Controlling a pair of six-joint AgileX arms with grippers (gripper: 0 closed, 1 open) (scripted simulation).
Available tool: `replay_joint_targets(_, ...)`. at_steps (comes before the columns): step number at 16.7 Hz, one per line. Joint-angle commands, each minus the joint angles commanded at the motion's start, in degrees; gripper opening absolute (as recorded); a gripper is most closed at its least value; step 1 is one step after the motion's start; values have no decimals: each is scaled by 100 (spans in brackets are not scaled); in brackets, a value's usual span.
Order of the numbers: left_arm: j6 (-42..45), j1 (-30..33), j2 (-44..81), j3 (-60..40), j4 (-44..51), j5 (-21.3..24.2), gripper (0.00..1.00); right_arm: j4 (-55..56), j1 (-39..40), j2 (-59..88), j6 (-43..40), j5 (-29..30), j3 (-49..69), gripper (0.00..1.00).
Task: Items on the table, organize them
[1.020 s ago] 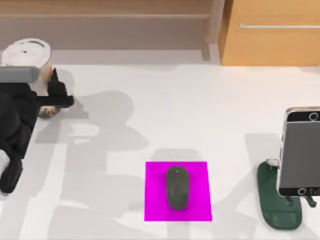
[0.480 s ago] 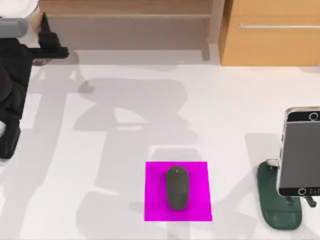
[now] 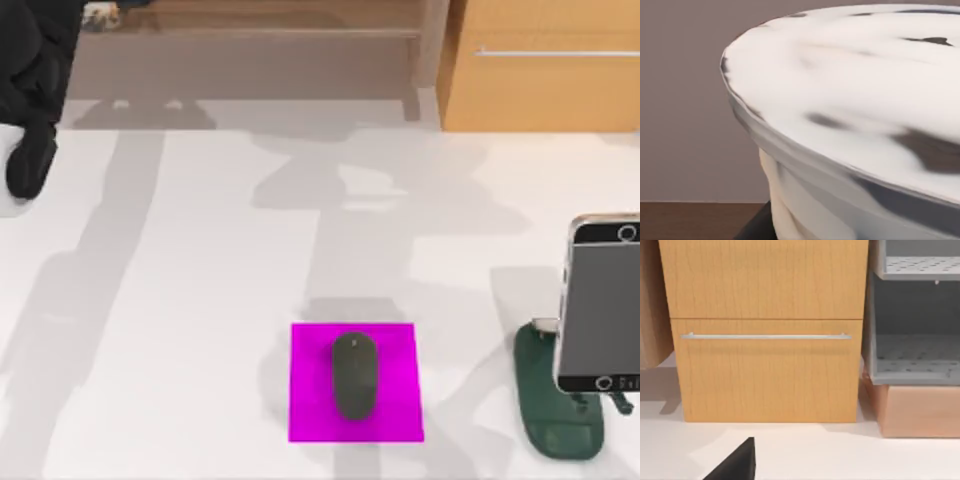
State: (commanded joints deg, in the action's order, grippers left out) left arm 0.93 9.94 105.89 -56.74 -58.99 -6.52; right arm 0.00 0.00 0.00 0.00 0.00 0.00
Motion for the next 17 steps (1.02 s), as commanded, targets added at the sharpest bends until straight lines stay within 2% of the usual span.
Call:
replay_joint_targets(10, -118, 88, 564, -2068, 2769, -95, 0, 0, 0, 0, 0, 0, 0, 100)
replay_joint_targets(13, -138, 73, 661, -2316, 3160, -106, 0, 0, 0, 0, 0, 0, 0, 100)
replay_joint_targets(17, -141, 70, 681, -2362, 3234, -108, 0, 0, 0, 0, 0, 0, 0, 100)
